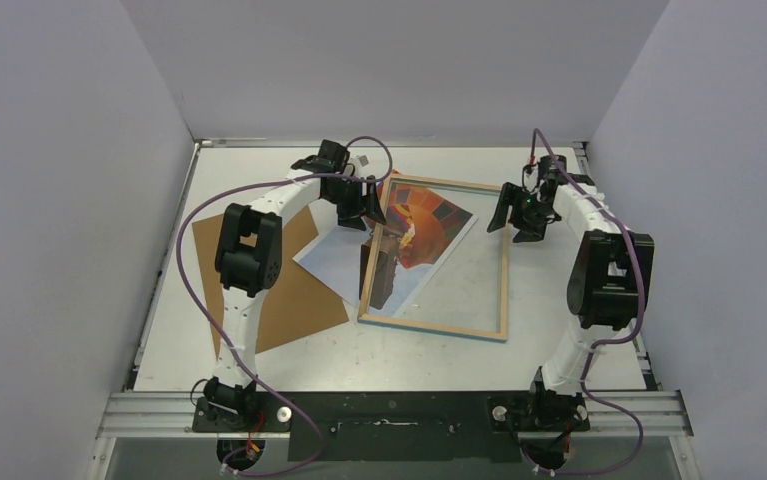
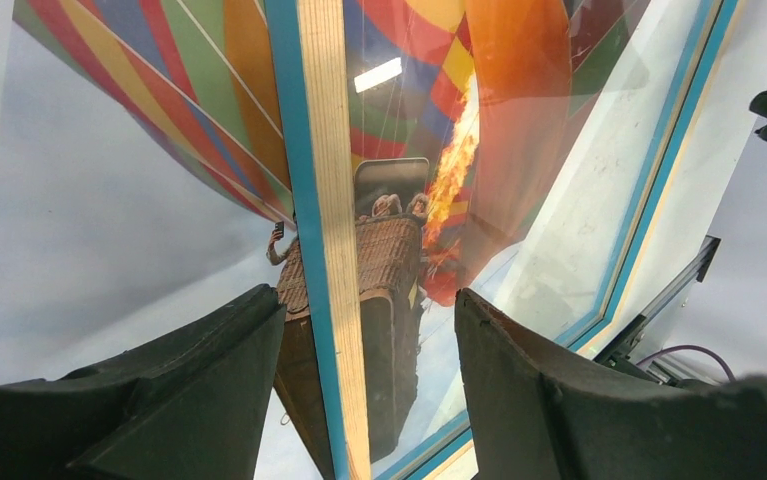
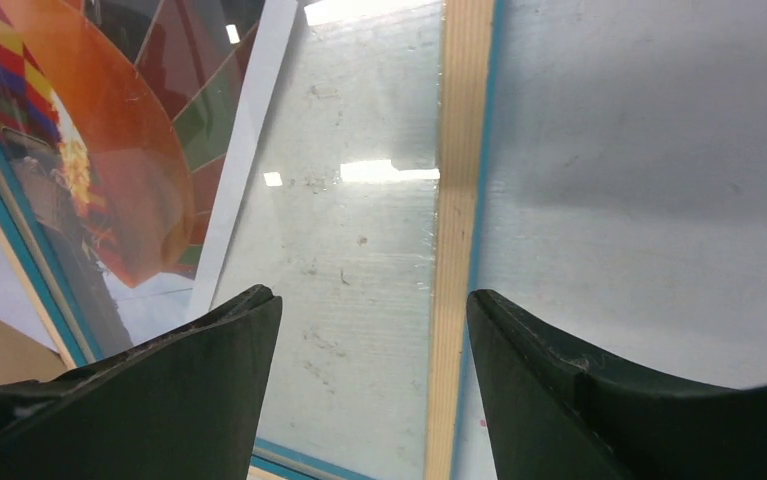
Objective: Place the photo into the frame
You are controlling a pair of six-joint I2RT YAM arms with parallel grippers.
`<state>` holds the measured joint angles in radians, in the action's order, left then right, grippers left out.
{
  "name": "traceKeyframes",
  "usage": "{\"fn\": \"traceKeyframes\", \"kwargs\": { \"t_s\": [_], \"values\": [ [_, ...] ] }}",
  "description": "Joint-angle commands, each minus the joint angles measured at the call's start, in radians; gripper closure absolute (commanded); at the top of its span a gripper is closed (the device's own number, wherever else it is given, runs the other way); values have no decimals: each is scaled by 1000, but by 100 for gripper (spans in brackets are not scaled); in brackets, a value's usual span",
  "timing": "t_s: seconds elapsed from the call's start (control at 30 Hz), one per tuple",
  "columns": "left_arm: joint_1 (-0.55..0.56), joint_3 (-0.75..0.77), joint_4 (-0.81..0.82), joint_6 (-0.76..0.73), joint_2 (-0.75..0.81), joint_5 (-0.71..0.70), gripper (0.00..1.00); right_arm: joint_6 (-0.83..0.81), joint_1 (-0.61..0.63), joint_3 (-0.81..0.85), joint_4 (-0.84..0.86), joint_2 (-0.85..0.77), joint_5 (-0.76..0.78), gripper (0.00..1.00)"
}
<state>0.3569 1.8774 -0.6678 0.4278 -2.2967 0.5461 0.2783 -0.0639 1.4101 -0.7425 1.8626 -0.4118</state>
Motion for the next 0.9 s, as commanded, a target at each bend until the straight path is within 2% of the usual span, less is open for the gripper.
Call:
{"fn": "traceKeyframes", "kwargs": {
  "t_s": [0.0,0.27,0.47,0.7,0.87],
  "values": [
    [-7,52,-13,-31,62,-8,38,8,7,28,-19,-63,109,31],
    [-1,43,-16,-19,50,-2,37,39,20,-9,-9,-52,181,29],
    [27,15,-15,37,60,-97,37,80,39,-45,12,-21,174,28],
    [41,-10,20,75,56,-31,37,125,41,-85,60,-5,139,29],
    [39,-15,44,112,39,55,43,133,19,-83,76,39,95,30]
  ]
}}
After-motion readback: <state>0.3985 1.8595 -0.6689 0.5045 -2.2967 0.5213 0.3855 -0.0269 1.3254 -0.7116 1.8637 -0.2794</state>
